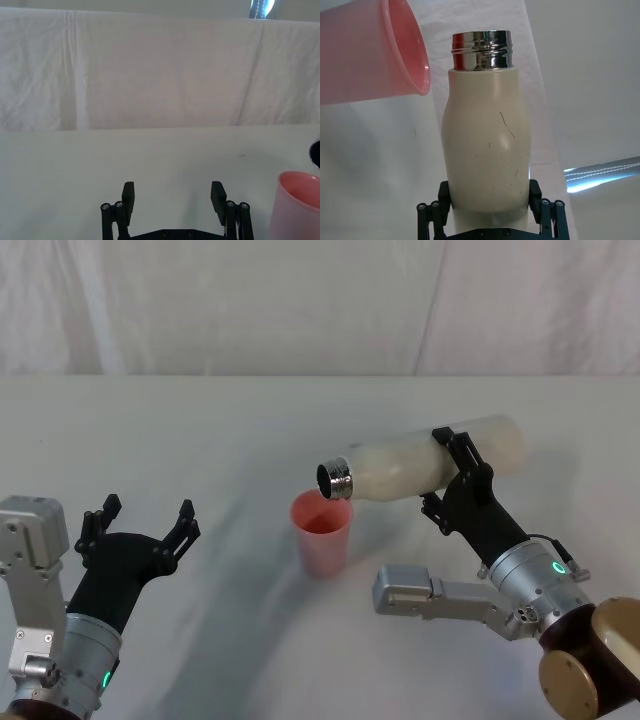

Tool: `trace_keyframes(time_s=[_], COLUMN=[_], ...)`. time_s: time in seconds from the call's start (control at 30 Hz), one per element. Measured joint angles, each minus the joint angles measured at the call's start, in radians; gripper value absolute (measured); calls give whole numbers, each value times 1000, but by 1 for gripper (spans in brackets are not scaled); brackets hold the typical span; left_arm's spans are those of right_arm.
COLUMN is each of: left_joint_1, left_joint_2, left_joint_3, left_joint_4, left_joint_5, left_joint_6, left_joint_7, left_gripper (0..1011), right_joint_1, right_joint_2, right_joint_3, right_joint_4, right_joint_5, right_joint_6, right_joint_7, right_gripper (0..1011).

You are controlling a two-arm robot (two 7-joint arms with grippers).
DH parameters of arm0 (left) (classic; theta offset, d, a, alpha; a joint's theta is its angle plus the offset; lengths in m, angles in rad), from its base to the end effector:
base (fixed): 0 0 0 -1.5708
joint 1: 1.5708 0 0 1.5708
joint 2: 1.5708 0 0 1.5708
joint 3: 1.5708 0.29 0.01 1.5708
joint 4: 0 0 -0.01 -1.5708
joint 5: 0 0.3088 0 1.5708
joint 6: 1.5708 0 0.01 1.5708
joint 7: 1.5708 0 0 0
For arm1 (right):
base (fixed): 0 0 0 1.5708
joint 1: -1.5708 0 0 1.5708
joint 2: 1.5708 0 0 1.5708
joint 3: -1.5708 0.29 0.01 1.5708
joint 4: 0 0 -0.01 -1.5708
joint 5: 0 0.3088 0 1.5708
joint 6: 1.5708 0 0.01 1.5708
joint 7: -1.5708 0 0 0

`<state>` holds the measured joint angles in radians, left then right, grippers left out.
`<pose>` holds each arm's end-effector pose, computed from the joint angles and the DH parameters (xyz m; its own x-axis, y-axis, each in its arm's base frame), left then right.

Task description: Grasp the thermos with one hand and pour water into the cup lid.

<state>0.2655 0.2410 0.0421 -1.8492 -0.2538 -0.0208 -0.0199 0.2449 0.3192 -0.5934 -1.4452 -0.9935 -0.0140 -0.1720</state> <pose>0.2529 0.0376 -0.2853 0.1245 0.9917 -0.0326 -0.9921 0.1240 -0.0176 0.3534 0.0660 -0.3030 0.0092 -0.1968 0.9804 0.8769 0.4728 0.0867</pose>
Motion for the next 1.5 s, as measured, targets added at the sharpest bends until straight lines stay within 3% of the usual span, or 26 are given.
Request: trace_keyframes(time_s=[1.5], left_joint_1=[0], left_joint_2=[0], left_joint_3=[0], left_joint_4=[0], left_joint_5=[0], left_joint_6=[0], left_joint_7=[0], left_gripper=[1001], right_joint_1=[29], right_joint_2=[23], right_joint_3=[-24], right_joint_4=[11], right_joint_5=[-35], right_joint_6=[-5], right_joint_7=[-29], right_gripper=[957])
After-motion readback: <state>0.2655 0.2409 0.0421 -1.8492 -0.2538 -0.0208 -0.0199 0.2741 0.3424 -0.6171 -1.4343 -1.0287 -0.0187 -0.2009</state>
